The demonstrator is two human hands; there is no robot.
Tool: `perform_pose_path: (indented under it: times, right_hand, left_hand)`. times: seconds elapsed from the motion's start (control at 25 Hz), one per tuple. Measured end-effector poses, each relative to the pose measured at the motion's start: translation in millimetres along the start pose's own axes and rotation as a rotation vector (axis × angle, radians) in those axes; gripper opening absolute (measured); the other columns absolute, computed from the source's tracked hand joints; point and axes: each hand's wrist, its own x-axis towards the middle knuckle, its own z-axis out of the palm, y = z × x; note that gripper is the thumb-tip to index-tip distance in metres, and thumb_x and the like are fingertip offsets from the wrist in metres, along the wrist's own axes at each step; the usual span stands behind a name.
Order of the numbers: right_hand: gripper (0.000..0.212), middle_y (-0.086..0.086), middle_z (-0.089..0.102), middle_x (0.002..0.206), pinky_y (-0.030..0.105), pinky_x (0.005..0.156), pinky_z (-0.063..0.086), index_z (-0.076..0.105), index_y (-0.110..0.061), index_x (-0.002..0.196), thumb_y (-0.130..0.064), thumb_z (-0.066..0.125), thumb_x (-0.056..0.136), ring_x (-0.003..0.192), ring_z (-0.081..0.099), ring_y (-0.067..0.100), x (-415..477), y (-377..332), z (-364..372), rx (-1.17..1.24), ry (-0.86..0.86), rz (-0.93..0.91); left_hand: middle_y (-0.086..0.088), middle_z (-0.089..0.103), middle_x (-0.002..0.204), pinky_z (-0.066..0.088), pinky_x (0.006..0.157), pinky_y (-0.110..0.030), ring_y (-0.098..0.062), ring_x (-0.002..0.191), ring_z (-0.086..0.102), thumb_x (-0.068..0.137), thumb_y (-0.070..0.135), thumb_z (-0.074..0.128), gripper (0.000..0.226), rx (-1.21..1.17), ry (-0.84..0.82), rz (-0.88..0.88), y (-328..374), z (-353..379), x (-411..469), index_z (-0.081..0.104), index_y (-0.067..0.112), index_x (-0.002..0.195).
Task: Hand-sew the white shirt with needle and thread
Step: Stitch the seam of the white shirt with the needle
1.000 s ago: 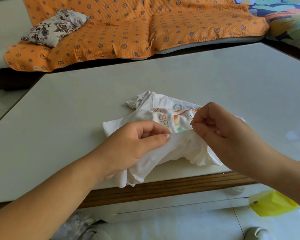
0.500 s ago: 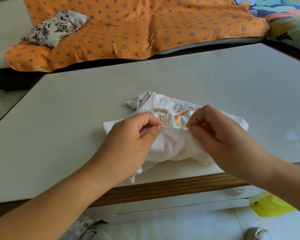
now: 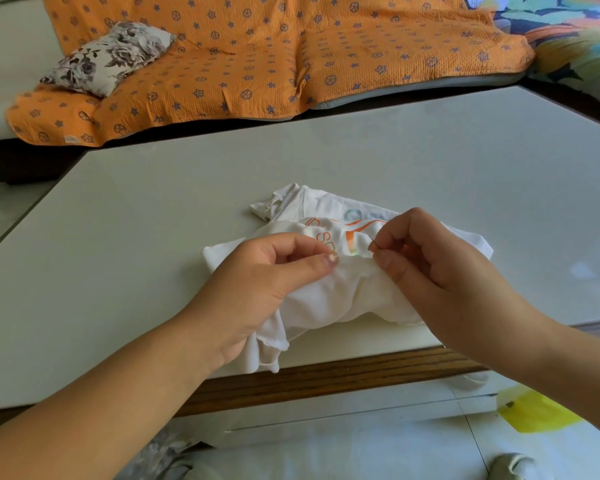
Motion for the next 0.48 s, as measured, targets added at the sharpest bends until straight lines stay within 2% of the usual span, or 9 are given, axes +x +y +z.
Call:
perform_pose_path:
  times: [0.12,0.28,0.48]
  right_hand:
    - [0.019,-0.024,0.063,0.084,0.01,0.059,0.041,0.054,-0.035,0.089,-0.016,0.055,0.095,0.067,0.058,0.005,-1.0,0.6,0.6,0.049,-0.04,0.034]
    - [0.022,-0.028,0.059,0.068,0.006,0.048,0.034,0.053,-0.032,0.085,-0.011,0.055,0.095,0.05,0.05,0.002,-2.0,-1.1,0.6,0.063,-0.052,0.055]
    - [0.021,-0.031,0.058,0.067,0.005,0.048,0.034,0.052,-0.03,0.089,-0.01,0.053,0.096,0.049,0.049,0.002,-1.7,-5.7,0.7,0.047,-0.043,0.009]
  left_hand:
    - [0.001,0.074,0.087,0.044,0.102,-0.036,-0.016,0.096,0.067,0.063,0.032,0.076,0.017,-0.115,0.001,-0.041,-0.7,-0.6,1.1,0.077,0.023,0.077]
    - [-0.001,0.075,0.085,0.047,0.09,-0.035,-0.015,0.087,0.069,0.062,0.028,0.075,0.015,-0.219,0.047,-0.065,0.3,-3.7,3.0,0.077,0.023,0.076]
    - [-0.005,0.075,0.103,0.042,0.093,-0.017,-0.001,0.098,0.069,0.066,0.039,0.072,0.037,0.035,-0.105,-0.069,3.6,0.7,-2.6,0.076,0.023,0.099]
